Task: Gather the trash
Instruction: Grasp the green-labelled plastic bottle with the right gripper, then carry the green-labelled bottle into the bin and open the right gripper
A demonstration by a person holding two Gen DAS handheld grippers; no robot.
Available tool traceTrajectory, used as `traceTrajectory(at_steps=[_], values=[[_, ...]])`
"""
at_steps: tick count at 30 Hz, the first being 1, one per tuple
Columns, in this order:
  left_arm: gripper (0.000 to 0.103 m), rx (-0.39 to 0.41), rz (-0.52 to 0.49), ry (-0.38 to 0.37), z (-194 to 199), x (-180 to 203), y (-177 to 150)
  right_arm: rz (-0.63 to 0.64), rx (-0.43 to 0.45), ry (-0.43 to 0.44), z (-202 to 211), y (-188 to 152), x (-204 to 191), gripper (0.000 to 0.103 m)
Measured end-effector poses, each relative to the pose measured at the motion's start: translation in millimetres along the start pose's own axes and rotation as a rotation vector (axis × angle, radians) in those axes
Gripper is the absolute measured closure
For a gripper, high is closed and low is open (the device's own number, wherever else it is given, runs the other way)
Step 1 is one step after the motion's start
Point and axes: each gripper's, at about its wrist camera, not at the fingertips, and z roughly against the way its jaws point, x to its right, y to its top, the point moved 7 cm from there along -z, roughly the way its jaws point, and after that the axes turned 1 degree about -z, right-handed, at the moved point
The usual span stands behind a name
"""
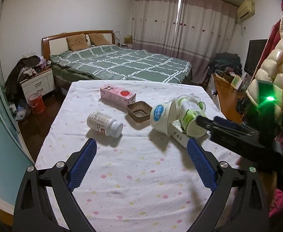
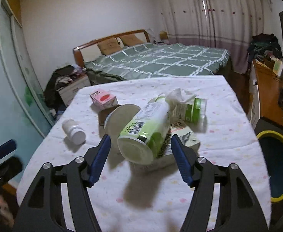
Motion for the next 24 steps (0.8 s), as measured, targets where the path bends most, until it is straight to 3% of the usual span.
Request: traceTrajectory(at_steps=[10, 12, 18, 24], values=[[0.010, -0.020, 0.025, -0.044, -11.9, -6.8, -6.3, 0.000, -0.031, -0.130, -39.4, -3.8, 1.9, 0.041], [0.010, -0.020, 0.027, -0.048, -13.0, -7.9, -7.4, 0.007, -0.015, -0.146, -38.2, -4.1, 3.6, 0.045], [0.010, -0.028, 0.043, -0.047, -15.4, -13.1, -10.8, 0.041, 0.073, -0.140, -9.5, 5.1, 5.4, 0.048], [0.010, -0.033, 0.033, -0.059, -17.4, -6.7, -12.5, 0.029, 0.157, -0.078, 22.9, 24.9, 10.7, 0.049]])
